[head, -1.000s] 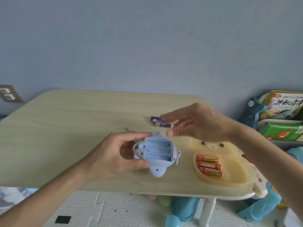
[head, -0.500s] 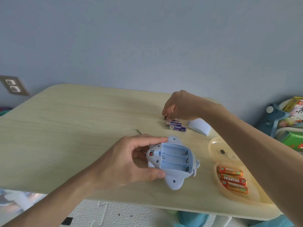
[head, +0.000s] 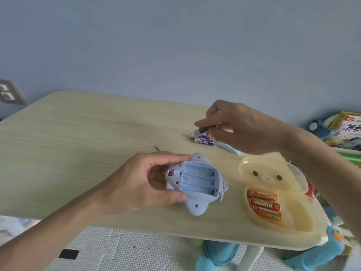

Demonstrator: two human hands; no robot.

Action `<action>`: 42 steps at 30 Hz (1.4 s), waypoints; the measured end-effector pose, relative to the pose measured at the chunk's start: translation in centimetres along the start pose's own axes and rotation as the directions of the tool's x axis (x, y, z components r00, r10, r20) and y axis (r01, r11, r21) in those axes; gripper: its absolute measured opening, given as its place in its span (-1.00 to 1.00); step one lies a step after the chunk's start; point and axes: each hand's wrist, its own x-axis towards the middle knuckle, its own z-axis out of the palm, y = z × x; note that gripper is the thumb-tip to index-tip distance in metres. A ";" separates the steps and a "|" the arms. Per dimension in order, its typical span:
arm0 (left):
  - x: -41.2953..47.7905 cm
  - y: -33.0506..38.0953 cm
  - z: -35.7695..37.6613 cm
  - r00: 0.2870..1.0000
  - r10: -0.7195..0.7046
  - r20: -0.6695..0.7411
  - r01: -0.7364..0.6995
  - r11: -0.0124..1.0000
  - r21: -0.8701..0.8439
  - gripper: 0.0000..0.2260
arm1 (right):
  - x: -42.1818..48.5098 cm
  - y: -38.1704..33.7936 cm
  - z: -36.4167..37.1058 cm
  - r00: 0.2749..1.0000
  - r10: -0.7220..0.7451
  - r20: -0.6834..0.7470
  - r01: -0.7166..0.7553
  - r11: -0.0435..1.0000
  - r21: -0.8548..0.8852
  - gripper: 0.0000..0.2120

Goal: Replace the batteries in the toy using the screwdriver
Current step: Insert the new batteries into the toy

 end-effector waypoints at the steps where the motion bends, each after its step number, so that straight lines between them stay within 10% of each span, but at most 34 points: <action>1: 0.0 0.1 0.0 1.000 0.002 0.001 -0.002 1.000 -0.001 -0.36 | -0.9 -0.4 0.1 1.000 -0.029 0.002 0.029 0.999 0.045 -0.69; 11: -0.1 0.5 0.2 1.000 0.002 -0.003 -0.002 1.000 -0.006 -0.37 | -4.8 -0.4 2.5 0.998 -0.065 0.019 0.065 0.997 -0.033 -0.33; 17: 0.0 0.6 0.2 1.000 -0.005 -0.010 0.005 1.000 -0.004 -0.36 | -6.4 -0.7 3.0 0.997 -0.042 -0.071 0.052 0.987 0.152 -0.87; 28: 0.1 0.2 0.2 1.000 0.012 0.007 -0.012 0.999 -0.044 -0.39 | -5.7 -2.7 4.6 0.956 -0.108 -0.274 0.177 0.954 0.241 -0.79; 35: 0.1 0.2 0.2 1.000 0.009 -0.005 -0.009 0.998 -0.056 -0.44 | -5.1 -2.6 5.6 0.850 -0.421 -0.317 0.348 0.900 -0.261 -0.80; 42: 0.0 0.4 0.3 1.000 0.008 -0.009 -0.008 0.998 -0.058 -0.42 | -4.7 -1.8 6.1 0.834 -0.462 -0.301 0.391 0.880 -0.269 -0.83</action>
